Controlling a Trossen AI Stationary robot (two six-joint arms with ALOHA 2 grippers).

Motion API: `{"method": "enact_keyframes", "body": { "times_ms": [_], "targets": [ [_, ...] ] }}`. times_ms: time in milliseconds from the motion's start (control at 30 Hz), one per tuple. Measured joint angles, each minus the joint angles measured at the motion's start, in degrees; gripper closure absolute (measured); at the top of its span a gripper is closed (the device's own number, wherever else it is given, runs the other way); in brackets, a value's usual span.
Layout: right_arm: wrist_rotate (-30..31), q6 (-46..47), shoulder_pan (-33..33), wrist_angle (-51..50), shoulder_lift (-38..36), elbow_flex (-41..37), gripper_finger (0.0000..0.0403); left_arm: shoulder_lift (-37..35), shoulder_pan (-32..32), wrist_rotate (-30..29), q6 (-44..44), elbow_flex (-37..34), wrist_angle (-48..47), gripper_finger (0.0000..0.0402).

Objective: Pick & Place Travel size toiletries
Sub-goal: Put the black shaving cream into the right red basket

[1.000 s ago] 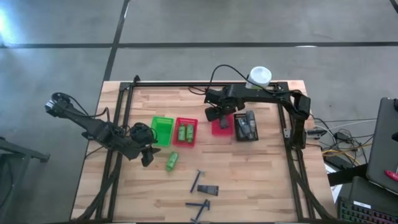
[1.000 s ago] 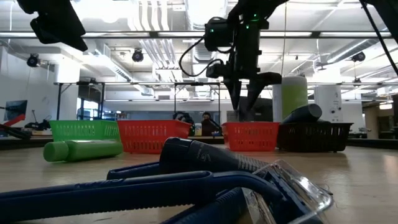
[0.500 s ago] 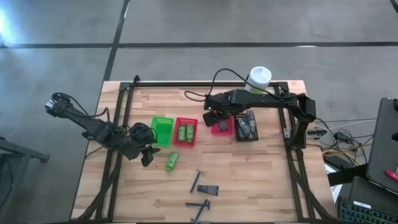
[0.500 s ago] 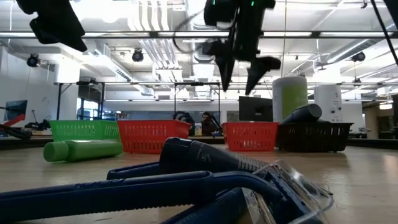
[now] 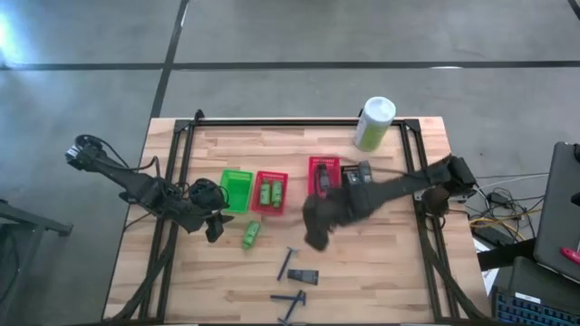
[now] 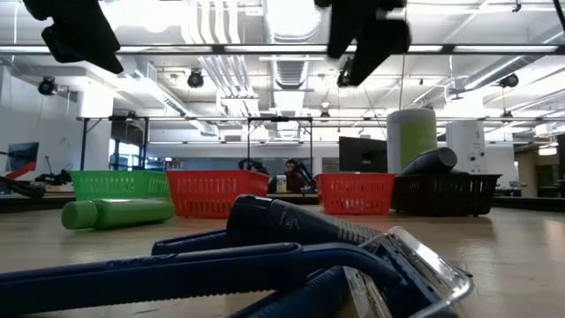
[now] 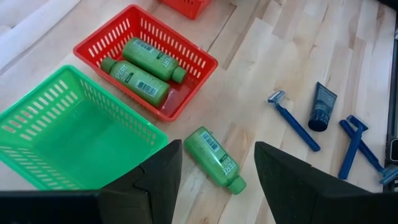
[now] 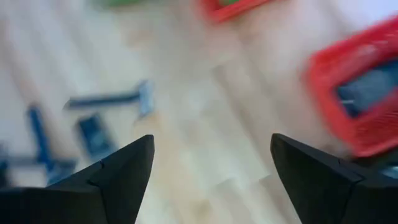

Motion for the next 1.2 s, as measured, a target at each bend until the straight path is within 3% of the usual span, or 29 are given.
{"method": "enact_keyframes", "body": {
  "times_ms": [233, 333, 500, 733, 1200],
  "targets": [
    [0.02, -7.98, 8.77, 4.38, 3.41, 0.00, 0.0109, 0.00, 0.00, 0.03, 0.05, -0.02, 0.03, 0.0195],
    [-0.11, -6.85, 10.69, 4.74, 4.36, -0.07, 0.0116, 0.00, 0.00, 0.38, 0.04, -0.04, 0.01, 0.0195],
    [-0.17, 1.09, 10.77, 5.63, 4.70, -0.06, 0.0126, 0.00, -0.02, 2.01, -0.05, -0.04, -0.14, 0.0195],
    [-6.71, -12.07, 11.98, 19.60, 10.61, -0.02, 0.0121, 0.00, -0.02, 2.18, -0.11, -0.05, -0.15, 0.0195],
    [-7.56, -17.69, 11.62, 21.33, 21.04, 7.08, 0.0096, 0.00, -0.02, 2.99, -0.82, -0.09, -0.16, 0.0195]
  ]
}}
